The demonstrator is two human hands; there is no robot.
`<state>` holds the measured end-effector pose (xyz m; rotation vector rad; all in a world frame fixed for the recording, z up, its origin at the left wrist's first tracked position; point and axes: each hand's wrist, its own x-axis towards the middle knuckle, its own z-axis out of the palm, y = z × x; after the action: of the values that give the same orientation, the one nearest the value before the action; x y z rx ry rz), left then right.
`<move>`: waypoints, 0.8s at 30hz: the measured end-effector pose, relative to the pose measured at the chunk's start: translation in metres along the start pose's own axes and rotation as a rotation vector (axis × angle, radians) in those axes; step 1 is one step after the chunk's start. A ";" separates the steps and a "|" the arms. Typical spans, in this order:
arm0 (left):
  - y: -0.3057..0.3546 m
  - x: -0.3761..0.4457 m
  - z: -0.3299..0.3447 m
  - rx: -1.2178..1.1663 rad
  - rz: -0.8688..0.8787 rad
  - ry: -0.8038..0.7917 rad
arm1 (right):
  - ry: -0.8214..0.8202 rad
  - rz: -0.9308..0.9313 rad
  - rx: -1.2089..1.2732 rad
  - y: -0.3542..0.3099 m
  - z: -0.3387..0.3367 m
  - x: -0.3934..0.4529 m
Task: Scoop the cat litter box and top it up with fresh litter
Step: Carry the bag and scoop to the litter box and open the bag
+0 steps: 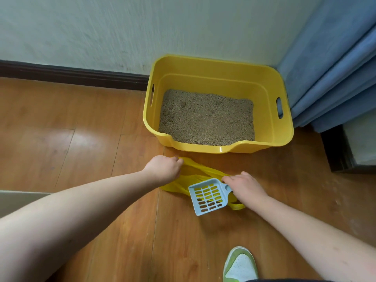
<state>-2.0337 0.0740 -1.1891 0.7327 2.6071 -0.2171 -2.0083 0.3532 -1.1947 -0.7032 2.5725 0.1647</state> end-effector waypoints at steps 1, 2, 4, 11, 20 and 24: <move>0.000 -0.001 0.000 0.021 -0.003 0.006 | -0.007 -0.009 -0.030 0.000 -0.002 0.001; 0.000 -0.001 0.000 0.041 0.004 0.007 | -0.021 -0.010 -0.052 0.000 -0.003 0.003; -0.001 -0.002 0.002 0.072 -0.004 -0.016 | -0.038 0.010 -0.089 0.000 -0.003 0.004; -0.006 0.000 0.014 0.026 -0.159 -0.084 | -0.048 0.032 -0.049 0.009 0.000 0.005; 0.003 -0.002 0.014 0.026 -0.175 -0.160 | 0.167 0.018 0.139 0.026 -0.001 0.004; 0.000 -0.008 0.007 0.023 -0.090 -0.022 | 0.459 0.020 0.271 0.021 -0.008 0.003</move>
<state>-2.0253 0.0687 -1.1917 0.6174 2.6231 -0.2814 -2.0242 0.3682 -1.1892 -0.6725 2.9507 -0.3762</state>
